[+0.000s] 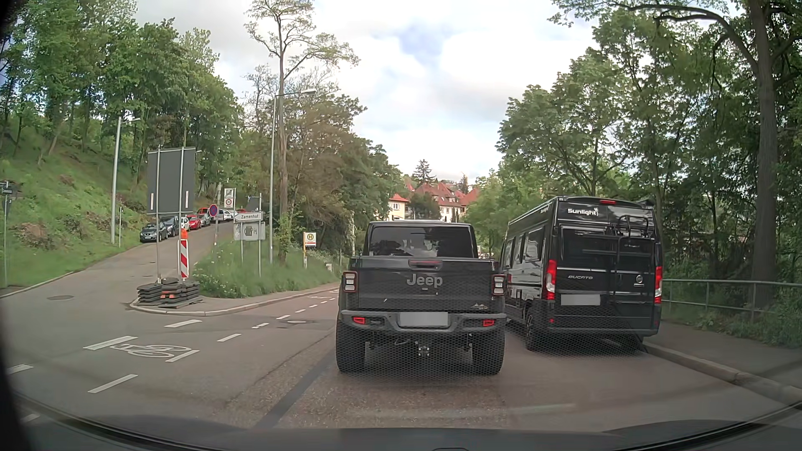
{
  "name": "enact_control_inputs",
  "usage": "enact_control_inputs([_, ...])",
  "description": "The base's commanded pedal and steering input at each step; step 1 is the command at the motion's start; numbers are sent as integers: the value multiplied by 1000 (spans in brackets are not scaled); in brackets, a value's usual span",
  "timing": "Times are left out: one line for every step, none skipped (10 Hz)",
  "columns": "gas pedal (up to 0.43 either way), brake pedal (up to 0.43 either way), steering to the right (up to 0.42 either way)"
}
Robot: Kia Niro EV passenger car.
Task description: Follow the waypoints while adhering to traffic rules and regulations
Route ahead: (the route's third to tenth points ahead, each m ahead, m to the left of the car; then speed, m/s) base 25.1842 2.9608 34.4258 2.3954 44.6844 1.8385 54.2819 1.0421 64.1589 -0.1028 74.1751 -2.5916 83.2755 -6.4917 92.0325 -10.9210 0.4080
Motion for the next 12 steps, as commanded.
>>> enact_control_inputs([0,122,1])
enact_control_inputs([0,116,1])
enact_control_inputs([0,104,1])
enact_control_inputs([0,98,1])
enact_control_inputs([0,85,1])
enact_control_inputs([0,0,0])
enact_control_inputs([0,0,1])
enact_control_inputs([0,0,1])
enact_control_inputs([0,0,0])
enact_control_inputs([0,0,0])
enact_control_inputs([0,0,1])
enact_control_inputs([0,0,0])
